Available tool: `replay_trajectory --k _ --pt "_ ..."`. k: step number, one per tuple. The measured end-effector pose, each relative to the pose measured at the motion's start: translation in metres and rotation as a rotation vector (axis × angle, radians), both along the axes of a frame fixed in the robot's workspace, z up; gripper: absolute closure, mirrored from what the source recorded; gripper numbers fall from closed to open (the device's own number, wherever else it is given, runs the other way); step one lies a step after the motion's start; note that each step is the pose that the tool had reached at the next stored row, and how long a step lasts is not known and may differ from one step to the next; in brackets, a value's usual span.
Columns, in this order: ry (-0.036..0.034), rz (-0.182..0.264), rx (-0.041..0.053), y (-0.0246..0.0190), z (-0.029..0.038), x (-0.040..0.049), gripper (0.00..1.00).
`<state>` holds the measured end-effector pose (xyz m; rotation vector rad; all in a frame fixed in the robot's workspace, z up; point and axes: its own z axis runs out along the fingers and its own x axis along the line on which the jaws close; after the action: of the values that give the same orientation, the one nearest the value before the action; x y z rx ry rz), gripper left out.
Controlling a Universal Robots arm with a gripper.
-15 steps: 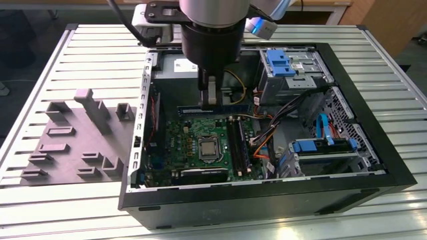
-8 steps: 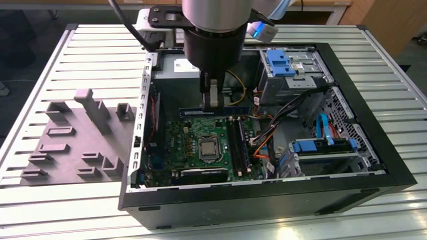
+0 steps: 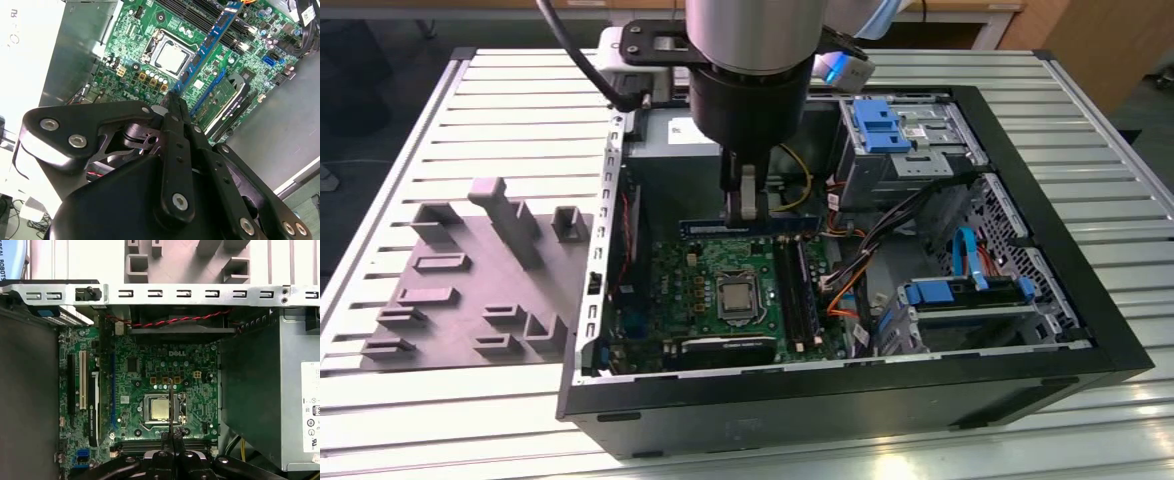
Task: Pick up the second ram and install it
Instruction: 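Pick up the second ram and move it above second insertion slot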
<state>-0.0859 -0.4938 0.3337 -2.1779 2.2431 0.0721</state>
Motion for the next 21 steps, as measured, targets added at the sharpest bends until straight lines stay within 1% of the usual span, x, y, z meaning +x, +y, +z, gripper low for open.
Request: replay_trajectory --k 21 --pt "0.0 0.0 -0.0001 0.0 -0.0109 0.0012 0.89"
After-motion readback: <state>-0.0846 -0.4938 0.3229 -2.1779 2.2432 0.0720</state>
